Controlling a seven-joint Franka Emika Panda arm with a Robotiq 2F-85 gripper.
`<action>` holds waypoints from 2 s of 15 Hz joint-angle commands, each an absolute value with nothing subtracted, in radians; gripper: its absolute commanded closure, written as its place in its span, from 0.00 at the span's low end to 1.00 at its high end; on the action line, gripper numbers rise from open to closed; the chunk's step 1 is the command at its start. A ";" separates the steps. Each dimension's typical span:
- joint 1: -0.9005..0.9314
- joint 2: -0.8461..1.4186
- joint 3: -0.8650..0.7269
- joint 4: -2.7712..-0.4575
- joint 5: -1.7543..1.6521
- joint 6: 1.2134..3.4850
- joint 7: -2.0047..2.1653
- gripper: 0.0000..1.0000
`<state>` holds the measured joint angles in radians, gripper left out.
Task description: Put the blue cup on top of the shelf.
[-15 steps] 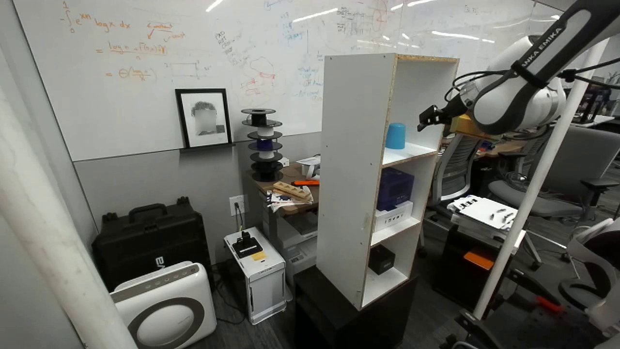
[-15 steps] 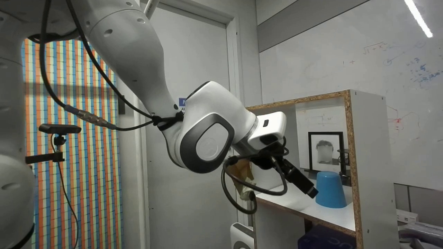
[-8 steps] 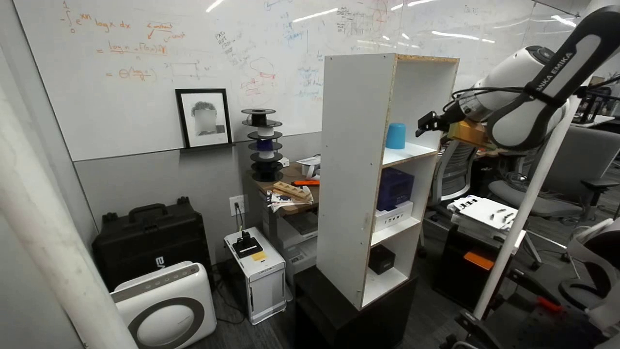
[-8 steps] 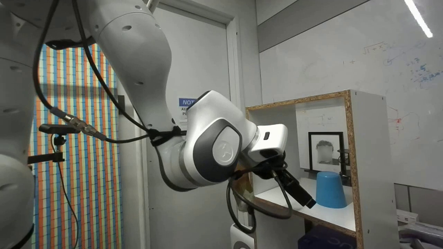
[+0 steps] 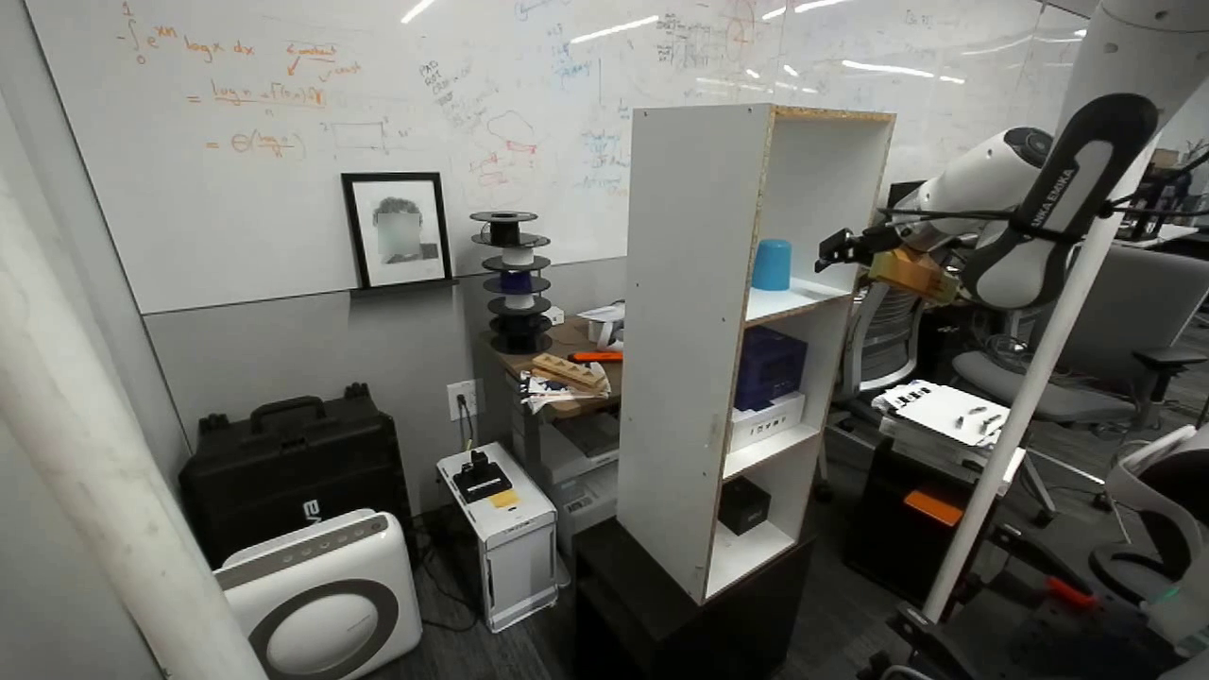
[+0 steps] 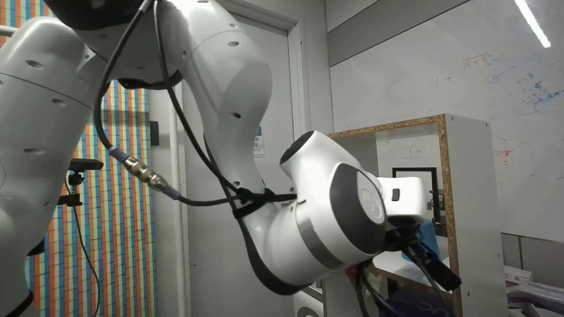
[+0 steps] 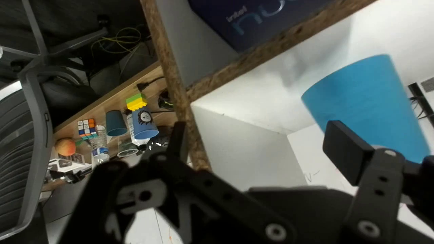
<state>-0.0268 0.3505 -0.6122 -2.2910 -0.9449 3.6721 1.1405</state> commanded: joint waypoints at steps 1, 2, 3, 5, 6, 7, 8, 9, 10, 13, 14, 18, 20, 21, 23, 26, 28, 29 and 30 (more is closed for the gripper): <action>-0.150 0.462 -0.518 -2.099 -1.040 3.706 1.281 0.00; -0.173 0.469 -0.495 -2.076 -1.064 3.703 1.302 0.00; -0.192 0.463 -0.470 -2.070 -1.102 3.702 1.330 0.00; -0.216 0.456 -0.434 -2.065 -1.170 3.708 1.378 0.00; -0.221 0.450 -0.428 -2.067 -1.189 3.711 1.388 0.00; -0.227 0.445 -0.423 -2.070 -1.210 3.711 1.400 0.00; -0.231 0.437 -0.420 -2.074 -1.229 3.707 1.413 0.00; -0.233 0.425 -0.420 -2.086 -1.246 3.703 1.422 0.00; -0.239 0.417 -0.422 -2.096 -1.263 3.704 1.432 0.00; -0.242 0.371 -0.444 -2.150 -1.302 3.680 1.466 0.00; -0.241 0.356 -0.450 -2.169 -1.316 3.675 1.479 0.00; -0.229 0.276 -0.465 -2.259 -1.396 3.667 1.528 0.00; -0.222 0.236 -0.464 -2.291 -1.437 3.662 1.552 0.00; -0.220 0.220 -0.463 -2.299 -1.451 3.661 1.559 0.00; -0.217 0.204 -0.460 -2.290 -1.478 3.663 1.564 0.00; -0.209 0.207 -0.457 -2.239 -1.514 3.634 1.553 0.00; -0.199 0.218 -0.452 -2.204 -1.556 3.607 1.559 0.00; -0.193 0.225 -0.448 -2.188 -1.582 3.591 1.559 0.00; -0.184 0.233 -0.444 -2.169 -1.604 3.572 1.556 0.00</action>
<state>-0.2099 0.2285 -0.4527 -2.2289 -1.5307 3.6175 1.5317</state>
